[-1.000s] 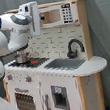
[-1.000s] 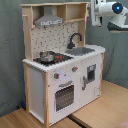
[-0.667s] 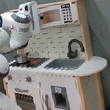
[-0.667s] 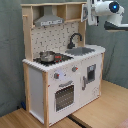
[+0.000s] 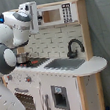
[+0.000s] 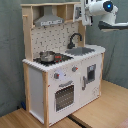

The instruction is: Play with the kitchen

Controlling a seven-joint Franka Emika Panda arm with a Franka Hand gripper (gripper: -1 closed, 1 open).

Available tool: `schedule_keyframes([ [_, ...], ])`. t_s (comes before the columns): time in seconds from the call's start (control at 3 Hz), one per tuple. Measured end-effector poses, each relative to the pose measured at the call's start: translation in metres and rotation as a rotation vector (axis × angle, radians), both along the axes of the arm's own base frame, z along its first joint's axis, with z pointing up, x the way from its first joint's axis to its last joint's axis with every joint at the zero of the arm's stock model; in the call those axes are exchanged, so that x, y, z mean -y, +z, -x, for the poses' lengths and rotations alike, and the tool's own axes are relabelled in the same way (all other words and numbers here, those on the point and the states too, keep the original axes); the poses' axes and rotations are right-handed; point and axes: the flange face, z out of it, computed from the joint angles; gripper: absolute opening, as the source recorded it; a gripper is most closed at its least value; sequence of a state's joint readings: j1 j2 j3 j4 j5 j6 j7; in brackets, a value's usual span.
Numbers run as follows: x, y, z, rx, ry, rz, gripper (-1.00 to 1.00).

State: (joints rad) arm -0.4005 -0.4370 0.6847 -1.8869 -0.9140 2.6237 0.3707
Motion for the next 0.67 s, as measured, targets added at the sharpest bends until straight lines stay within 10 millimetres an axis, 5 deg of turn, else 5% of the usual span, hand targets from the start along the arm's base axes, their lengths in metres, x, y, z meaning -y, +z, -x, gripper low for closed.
schedule_keyframes([
  [0.67, -0.015, -0.006, -0.032, -0.033, 0.04, -0.021, -1.0],
])
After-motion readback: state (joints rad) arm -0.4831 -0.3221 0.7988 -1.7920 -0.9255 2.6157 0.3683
